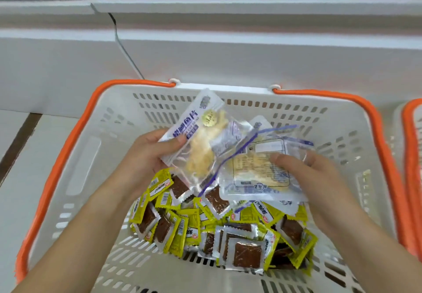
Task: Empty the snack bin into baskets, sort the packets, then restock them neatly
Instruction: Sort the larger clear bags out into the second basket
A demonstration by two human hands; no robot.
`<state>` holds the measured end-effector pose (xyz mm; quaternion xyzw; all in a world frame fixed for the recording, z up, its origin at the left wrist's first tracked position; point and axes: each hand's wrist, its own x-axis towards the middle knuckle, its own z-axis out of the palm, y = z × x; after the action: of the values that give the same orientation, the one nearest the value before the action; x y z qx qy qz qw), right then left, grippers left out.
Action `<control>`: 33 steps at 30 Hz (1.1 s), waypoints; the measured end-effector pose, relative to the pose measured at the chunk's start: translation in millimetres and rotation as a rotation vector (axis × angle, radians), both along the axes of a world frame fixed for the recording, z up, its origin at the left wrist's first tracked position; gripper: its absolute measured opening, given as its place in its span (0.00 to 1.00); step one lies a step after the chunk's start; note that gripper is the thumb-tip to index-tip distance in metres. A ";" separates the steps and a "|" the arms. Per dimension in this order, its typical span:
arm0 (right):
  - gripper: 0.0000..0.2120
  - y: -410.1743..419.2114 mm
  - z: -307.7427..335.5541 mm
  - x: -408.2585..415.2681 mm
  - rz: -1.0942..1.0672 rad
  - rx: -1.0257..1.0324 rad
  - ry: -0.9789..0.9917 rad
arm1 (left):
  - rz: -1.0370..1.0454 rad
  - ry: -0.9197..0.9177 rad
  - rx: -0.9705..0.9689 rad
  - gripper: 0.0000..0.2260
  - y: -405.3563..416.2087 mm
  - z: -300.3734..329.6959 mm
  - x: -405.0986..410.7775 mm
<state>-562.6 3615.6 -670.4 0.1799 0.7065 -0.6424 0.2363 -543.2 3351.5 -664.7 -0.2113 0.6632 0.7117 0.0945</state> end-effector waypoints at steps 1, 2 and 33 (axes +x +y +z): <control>0.25 6.6 10.0 3.2 -0.024 -0.003 0.022 | -0.038 -0.005 -0.019 0.09 15.0 6.1 0.6; 0.22 14.1 22.0 6.4 -0.069 -0.027 0.043 | -0.075 -0.007 -0.010 0.10 31.7 12.5 0.9; 0.15 66.1 18.7 66.9 0.849 0.933 0.729 | -1.712 0.703 -1.292 0.34 177.4 -72.0 43.9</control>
<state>-495.7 3681.7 -651.7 -0.2531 0.9496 -0.1463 0.1132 -499.3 3528.9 -736.8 0.5155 0.8236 -0.0440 0.2324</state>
